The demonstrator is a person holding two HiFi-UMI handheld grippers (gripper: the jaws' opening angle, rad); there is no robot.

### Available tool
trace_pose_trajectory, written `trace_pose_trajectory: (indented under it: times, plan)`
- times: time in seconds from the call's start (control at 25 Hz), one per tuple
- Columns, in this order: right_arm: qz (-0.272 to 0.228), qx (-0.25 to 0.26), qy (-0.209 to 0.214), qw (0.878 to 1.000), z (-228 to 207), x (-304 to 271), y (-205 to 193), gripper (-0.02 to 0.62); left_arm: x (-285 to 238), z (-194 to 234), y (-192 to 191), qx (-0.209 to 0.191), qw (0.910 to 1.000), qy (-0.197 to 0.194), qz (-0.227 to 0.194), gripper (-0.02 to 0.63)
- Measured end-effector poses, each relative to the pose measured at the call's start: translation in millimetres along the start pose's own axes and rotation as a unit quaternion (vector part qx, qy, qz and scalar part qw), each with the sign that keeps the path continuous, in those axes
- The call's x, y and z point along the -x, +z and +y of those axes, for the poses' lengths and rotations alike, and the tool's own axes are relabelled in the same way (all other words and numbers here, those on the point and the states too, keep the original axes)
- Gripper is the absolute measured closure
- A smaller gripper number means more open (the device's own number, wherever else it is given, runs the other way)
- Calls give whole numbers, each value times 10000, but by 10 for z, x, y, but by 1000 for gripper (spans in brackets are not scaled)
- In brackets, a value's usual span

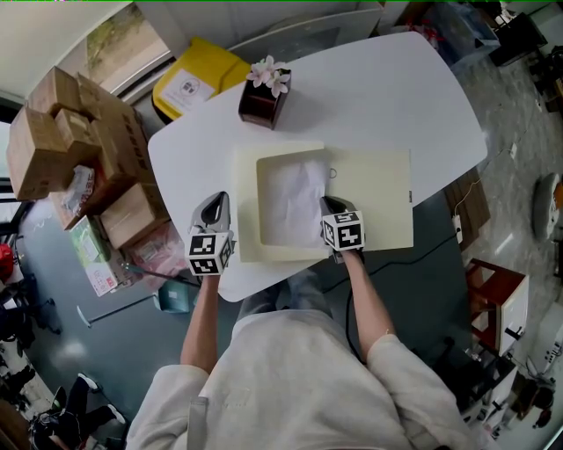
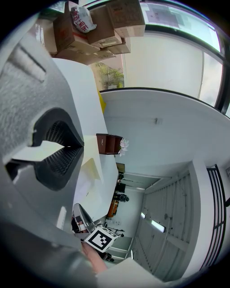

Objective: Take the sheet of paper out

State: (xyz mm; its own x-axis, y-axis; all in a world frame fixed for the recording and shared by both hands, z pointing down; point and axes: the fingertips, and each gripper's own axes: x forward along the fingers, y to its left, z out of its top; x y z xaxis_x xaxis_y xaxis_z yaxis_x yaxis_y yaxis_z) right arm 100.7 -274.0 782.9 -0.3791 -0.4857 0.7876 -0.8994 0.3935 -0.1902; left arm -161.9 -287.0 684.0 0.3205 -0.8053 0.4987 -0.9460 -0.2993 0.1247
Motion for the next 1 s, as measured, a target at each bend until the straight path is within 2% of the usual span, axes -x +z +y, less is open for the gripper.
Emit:
trace_pose_trajectory:
  times: [0.44,1.0]
  plan:
    - [-192,-36,-335,9992,-223,195,63,586,-21,-69,97,29,9999,-128,-58,600]
    - [-381,-181,-988,9942,-895,655,8,586,-184,-307,234,-159,9987,-467,-104,600]
